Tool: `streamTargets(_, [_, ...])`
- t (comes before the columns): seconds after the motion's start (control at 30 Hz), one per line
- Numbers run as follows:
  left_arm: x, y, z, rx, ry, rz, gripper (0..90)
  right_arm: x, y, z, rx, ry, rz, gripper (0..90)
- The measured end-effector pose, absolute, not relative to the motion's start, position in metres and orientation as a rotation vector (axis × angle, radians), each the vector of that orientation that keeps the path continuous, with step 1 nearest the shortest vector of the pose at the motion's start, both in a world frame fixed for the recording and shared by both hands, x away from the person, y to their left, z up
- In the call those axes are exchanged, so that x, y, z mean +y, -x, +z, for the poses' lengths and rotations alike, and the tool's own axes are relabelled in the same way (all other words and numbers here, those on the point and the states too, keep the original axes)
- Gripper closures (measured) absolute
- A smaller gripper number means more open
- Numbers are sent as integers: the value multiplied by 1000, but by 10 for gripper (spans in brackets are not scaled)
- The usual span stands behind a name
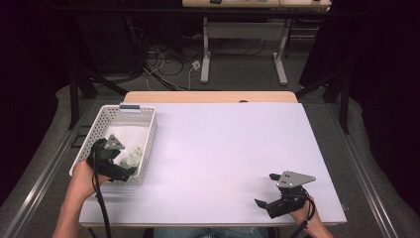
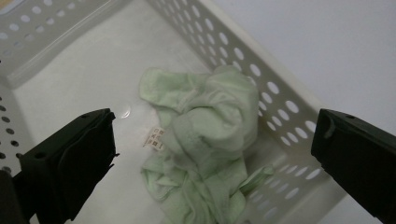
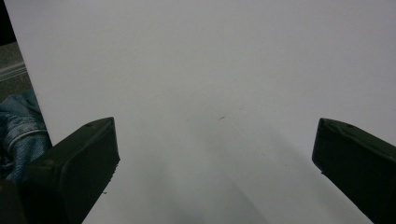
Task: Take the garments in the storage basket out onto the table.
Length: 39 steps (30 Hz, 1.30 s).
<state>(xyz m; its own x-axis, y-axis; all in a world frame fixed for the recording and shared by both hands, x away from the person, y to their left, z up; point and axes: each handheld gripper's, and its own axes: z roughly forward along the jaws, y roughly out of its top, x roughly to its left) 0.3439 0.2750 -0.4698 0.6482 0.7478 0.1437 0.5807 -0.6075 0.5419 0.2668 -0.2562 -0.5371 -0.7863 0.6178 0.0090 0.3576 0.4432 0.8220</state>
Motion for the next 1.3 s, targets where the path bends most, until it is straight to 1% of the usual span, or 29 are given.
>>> streamTargets(0.13, [279, -350, -473, 1068, -2417, 488, 0, -256, -267, -537, 2407, -839, 1261, 1])
streamTargets(0.33, [277, -361, -478, 1085, -2466, 476, 0, -256, -267, -537, 2408, -841, 1260, 1])
streamTargets(0.73, [272, -379, -492, 1127, -2560, 392, 6, -257, -267, -537, 2411, -846, 1266, 1])
streamTargets(0.77, [272, -381, -493, 1121, -2574, 386, 26, -257, -267, -538, 2412, -846, 1267, 1])
streamTargets(0.9, [272, -386, -497, 1121, -2595, 363, 44, -257, -267, -537, 2415, -855, 1268, 1])
streamTargets(1.1, [273, -392, -500, 1137, -2623, 295, 71, -258, -268, -537, 2413, -849, 1263, 1])
streamTargets(1.13, [272, -393, -501, 1133, -2633, 297, 89, -258, -267, -537, 2412, -850, 1266, 1])
streamTargets(1.17, [271, -394, -502, 1134, -2659, 277, 147, -258, -267, -537, 2414, -850, 1266, 1])
streamTargets(1.27, [270, -395, -505, 1141, -2684, 277, 170, -257, -267, -537, 2416, -848, 1266, 1])
streamTargets(1.3, [270, -396, -505, 1133, -2693, 276, 204, -257, -267, -537, 2411, -846, 1274, 1])
